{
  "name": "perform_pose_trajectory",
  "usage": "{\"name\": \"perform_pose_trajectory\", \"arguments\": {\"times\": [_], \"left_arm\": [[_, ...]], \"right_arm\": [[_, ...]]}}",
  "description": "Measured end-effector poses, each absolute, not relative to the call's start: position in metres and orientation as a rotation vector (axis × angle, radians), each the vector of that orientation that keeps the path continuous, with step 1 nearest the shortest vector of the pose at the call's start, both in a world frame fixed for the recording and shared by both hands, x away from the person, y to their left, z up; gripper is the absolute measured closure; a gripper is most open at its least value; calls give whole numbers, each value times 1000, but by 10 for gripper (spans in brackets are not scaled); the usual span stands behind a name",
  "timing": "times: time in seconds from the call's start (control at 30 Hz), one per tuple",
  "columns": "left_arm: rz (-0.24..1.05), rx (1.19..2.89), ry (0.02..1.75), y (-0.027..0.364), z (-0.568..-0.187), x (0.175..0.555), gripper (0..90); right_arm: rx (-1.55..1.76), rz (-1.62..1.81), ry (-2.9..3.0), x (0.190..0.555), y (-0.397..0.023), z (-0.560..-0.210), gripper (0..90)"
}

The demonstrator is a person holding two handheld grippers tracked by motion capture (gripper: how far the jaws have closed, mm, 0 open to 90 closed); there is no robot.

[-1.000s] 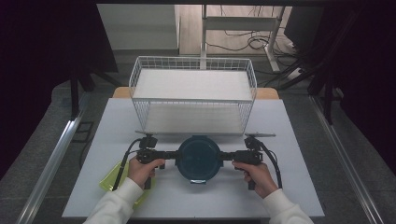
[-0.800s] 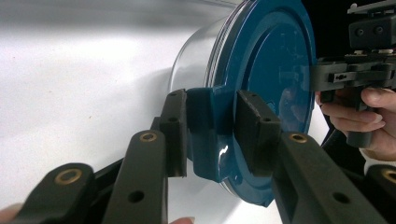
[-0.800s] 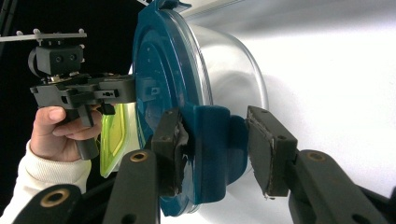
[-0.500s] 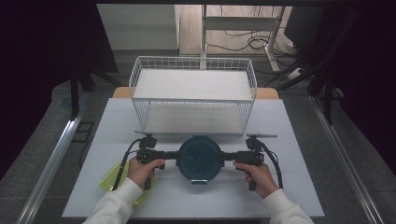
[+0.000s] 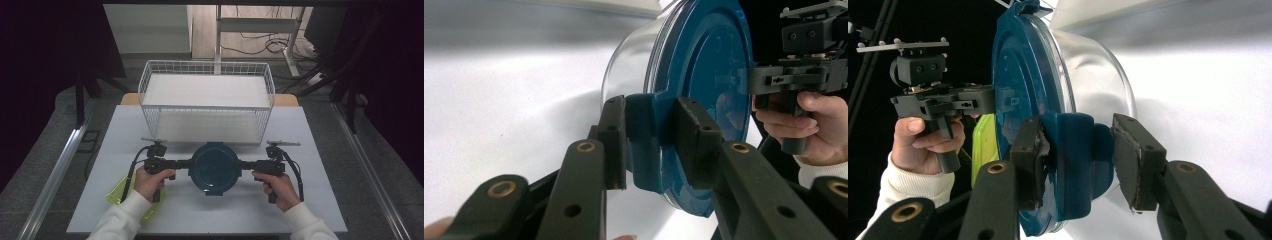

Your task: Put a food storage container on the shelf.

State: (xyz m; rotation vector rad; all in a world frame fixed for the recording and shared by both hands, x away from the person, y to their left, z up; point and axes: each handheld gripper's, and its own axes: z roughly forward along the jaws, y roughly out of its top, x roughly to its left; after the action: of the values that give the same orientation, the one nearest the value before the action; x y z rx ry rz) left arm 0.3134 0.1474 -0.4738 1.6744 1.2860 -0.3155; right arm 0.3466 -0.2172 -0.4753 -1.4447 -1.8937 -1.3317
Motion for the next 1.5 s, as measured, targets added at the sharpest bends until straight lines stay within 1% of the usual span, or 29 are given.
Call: {"name": "perform_pose_trajectory", "arguments": {"times": [0.2, 0.5, 0.9, 1.1, 1.27, 1.5], "left_arm": [[-283, 1674, 1275, 150, -456, 308, 681], [-250, 1655, 1255, 154, -429, 304, 681], [-213, 1640, 1227, 156, -392, 312, 681], [-200, 1626, 1222, 161, -374, 323, 681], [-178, 1624, 1214, 166, -352, 341, 681], [-143, 1636, 1203, 170, -322, 368, 681]], "right_arm": [[-1418, -1370, -1903, 344, -215, -462, 577], [-1385, -1402, -1933, 343, -211, -432, 577], [-1363, -1444, -1968, 350, -208, -391, 578], [-1350, -1453, -1987, 363, -203, -370, 578], [-1336, -1480, -1989, 378, -198, -352, 578], [-1314, -1533, -1977, 409, -193, -325, 578]]}}
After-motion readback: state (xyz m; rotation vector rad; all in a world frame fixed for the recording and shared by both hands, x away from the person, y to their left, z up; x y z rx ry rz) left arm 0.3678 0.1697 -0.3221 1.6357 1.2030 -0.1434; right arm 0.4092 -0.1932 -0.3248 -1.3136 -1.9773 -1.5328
